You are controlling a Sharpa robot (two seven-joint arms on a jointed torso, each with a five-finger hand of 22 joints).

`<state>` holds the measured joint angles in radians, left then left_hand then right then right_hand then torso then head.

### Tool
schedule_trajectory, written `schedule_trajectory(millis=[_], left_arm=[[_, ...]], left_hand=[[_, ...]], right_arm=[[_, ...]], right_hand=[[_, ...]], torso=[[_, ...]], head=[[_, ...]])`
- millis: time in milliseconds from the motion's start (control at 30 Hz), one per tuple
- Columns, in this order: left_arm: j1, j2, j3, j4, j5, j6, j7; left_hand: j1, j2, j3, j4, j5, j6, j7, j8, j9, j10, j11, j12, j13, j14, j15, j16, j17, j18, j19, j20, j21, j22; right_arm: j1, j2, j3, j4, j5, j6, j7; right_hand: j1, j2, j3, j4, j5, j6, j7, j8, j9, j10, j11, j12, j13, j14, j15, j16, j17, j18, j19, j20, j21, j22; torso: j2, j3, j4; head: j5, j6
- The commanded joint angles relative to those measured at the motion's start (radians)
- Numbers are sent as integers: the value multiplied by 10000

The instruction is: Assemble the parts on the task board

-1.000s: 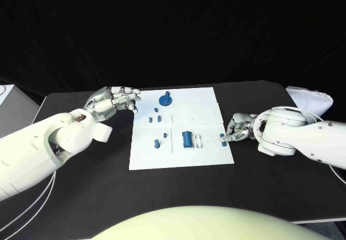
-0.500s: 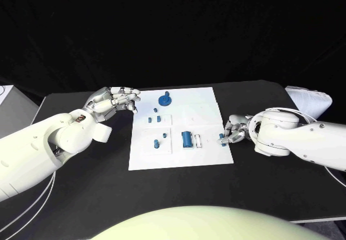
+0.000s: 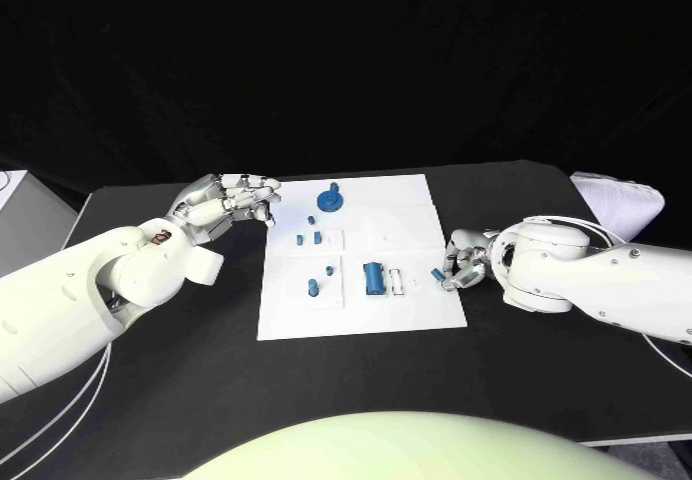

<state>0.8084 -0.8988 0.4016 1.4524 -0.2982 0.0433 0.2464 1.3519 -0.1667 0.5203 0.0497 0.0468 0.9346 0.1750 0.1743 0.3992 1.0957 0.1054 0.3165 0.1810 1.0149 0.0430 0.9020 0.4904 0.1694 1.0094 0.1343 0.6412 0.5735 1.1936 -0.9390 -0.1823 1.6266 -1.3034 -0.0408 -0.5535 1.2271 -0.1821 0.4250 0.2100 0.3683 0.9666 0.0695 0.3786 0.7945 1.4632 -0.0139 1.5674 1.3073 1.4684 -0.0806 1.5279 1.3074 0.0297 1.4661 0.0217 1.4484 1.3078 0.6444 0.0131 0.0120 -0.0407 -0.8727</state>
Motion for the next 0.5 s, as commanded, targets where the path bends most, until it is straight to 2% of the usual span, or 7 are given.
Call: schedule_trajectory(millis=[33, 100, 333, 500], left_arm=[[-7, 13, 3, 11, 13, 179, 120], [-7, 12, 3, 11, 12, 178, 116], [-7, 5, 3, 12, 12, 181, 89], [-7, -5, 3, 15, 7, 186, 55]], left_hand=[[17, 60, -10, 54, 33, -28, -22, -15, 14, -18, -6, 52, 12, -46, -19, 45, 10, 141, 65, 24, -54, -12], [28, 67, -6, 54, 33, -29, -21, -16, 14, -21, -5, 54, 16, -47, -20, 45, 13, 141, 70, 23, -58, -16], [41, 70, -3, 53, 33, -37, -16, -21, 14, -28, -3, 56, 20, -48, -19, 44, 16, 141, 78, 21, -64, -21], [66, 75, -1, 55, 34, -71, 1, -39, 8, -51, 7, 60, 30, -51, -16, 41, 25, 140, 96, 19, -80, -34]], right_arm=[[-86, 0, -56, -42, -173, -99, -70], [-87, -11, -56, -28, -174, -182, -64], [-80, -89, -53, 96, 156, -432, -23], [49, -157, -47, 267, 1162, -720, 20]], right_hand=[[188, 92, 468, -232, 121, 78, -29, -448, -32, 1076, 33, 34, 2635, 857, 18, -18, 1843, -96, 970, -9, 76, 2302], [130, 56, 728, -332, 230, 104, -25, -485, 13, 1076, 36, 34, 2635, 857, 21, -16, 1846, -95, 970, -5, 69, 2301], [-160, -30, 1691, -1014, 1107, 129, 8, -549, 337, 1076, 52, 34, 2635, 864, 36, 3, 1878, -105, 974, 3, 125, 2321], [-650, -173, 1748, -1023, 1100, 137, 21, -597, 440, 1076, 71, 34, 2635, 871, 49, 23, 1912, -113, 976, 15, 168, 2335]], torso=[[-3, 2, 1], [1, 1, 3], [0, 1, 2], [-2, -4, -6]], head=[[4, 1], [1, 1], [14, 1], [17, 1]])
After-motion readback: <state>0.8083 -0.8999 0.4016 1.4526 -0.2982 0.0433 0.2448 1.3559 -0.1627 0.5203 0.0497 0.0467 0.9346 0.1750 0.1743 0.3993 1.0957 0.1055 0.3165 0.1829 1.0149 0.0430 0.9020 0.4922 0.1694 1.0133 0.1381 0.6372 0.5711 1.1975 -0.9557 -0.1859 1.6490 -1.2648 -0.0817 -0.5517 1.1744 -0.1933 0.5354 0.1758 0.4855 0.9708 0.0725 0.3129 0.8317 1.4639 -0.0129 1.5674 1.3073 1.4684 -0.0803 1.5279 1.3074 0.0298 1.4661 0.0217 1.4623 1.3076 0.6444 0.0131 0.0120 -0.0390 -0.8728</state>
